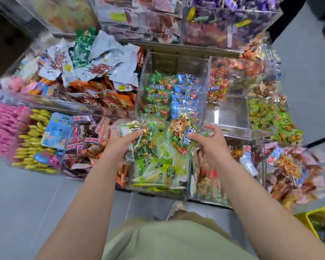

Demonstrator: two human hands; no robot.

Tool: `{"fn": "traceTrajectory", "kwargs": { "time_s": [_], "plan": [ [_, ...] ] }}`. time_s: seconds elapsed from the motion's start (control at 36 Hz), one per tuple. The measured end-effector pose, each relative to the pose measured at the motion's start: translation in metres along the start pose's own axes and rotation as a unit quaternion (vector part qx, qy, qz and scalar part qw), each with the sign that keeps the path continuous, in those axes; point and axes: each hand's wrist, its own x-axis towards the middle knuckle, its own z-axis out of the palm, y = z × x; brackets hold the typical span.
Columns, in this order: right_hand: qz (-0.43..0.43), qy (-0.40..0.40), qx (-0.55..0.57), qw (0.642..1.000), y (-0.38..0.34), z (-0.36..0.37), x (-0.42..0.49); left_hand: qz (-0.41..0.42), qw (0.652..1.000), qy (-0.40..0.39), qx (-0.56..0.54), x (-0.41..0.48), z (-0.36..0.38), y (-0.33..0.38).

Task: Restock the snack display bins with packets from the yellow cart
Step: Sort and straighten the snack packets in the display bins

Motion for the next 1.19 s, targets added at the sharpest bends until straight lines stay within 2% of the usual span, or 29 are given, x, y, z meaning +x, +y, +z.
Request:
{"fn": "traceTrajectory", "kwargs": {
  "time_s": [0.17,0.28,0.36,0.44,0.56,0.64,0.69,0.75,0.81,0.94,1.0,1.08,1.14,1.19],
  "plan": [
    [0.039,-0.066,0.191,0.979,-0.035,0.014,0.050,0.045,0.999,0.002,0.020,0.027,0.005,0.034],
    [0.076,-0.022,0.178,0.981,-0.052,0.025,0.075,0.087,0.996,0.009,0.034,0.046,0.005,0.061],
    [0.091,-0.008,0.233,0.968,-0.068,0.035,0.086,0.096,0.995,0.000,0.027,0.062,0.002,0.083],
    [0.123,-0.022,0.312,0.942,-0.081,0.047,0.095,0.104,0.994,-0.009,0.038,0.081,0.001,0.108],
    [0.164,-0.060,0.329,0.928,-0.098,0.066,0.101,0.124,0.990,-0.056,0.042,0.104,0.004,0.139],
    [0.147,-0.036,0.236,0.960,-0.107,0.084,0.111,0.109,0.989,-0.086,0.050,0.125,0.002,0.161],
    [0.109,-0.015,0.104,0.988,-0.113,0.094,0.123,0.115,0.988,-0.093,0.050,0.137,0.002,0.173],
    [0.021,0.031,-0.072,0.997,-0.128,0.102,0.137,0.121,0.986,-0.106,0.046,0.150,0.004,0.182],
    [-0.077,0.068,-0.222,0.970,-0.147,0.105,0.152,0.117,0.986,-0.110,0.044,0.163,0.006,0.188],
    [-0.216,0.077,-0.388,0.893,-0.187,0.111,0.189,0.103,0.988,-0.100,0.053,0.184,0.010,0.194],
    [-0.263,0.055,-0.472,0.840,-0.197,0.115,0.203,0.099,0.989,-0.097,0.048,0.189,0.011,0.193],
    [-0.282,-0.034,-0.559,0.779,-0.204,0.126,0.223,0.089,0.990,-0.096,0.043,0.197,0.011,0.185],
    [-0.263,-0.076,-0.584,0.764,-0.203,0.132,0.234,0.072,0.993,-0.090,0.027,0.201,0.009,0.179],
    [-0.258,-0.042,-0.552,0.792,-0.198,0.134,0.240,0.053,0.994,-0.090,0.012,0.204,0.007,0.173]
  ]
}}
